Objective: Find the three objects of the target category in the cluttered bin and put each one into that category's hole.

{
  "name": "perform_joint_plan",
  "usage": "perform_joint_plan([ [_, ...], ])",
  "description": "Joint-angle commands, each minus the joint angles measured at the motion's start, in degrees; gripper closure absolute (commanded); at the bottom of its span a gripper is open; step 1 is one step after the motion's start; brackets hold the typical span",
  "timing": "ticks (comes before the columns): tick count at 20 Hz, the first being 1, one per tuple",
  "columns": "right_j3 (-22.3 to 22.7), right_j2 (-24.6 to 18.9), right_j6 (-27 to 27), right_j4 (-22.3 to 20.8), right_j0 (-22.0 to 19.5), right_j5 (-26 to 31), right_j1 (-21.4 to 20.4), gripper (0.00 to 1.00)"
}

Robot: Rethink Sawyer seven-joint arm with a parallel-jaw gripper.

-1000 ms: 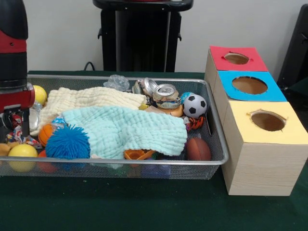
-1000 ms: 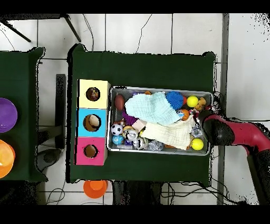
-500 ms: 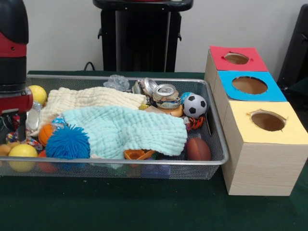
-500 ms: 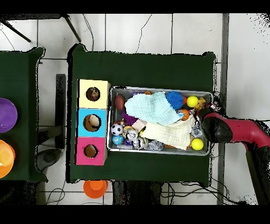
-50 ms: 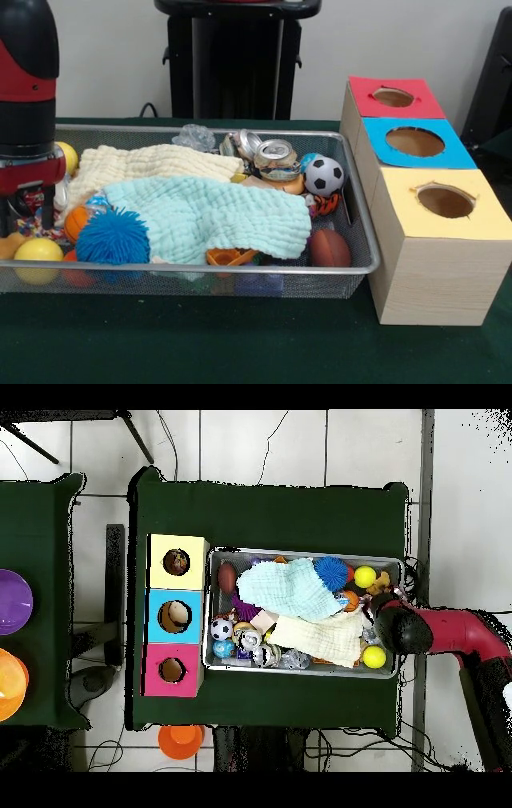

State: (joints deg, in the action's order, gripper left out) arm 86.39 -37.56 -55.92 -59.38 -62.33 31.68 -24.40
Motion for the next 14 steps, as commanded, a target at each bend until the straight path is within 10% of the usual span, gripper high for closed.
perform_joint_plan([
  [1, -1.23, 4.91, 13.15, -1.05, 0.88, 9.99, 1.52, 0.0],
  [14, -0.89, 9.1, 9.74, -0.74, 3.98, 12.3, 1.53, 0.0],
])
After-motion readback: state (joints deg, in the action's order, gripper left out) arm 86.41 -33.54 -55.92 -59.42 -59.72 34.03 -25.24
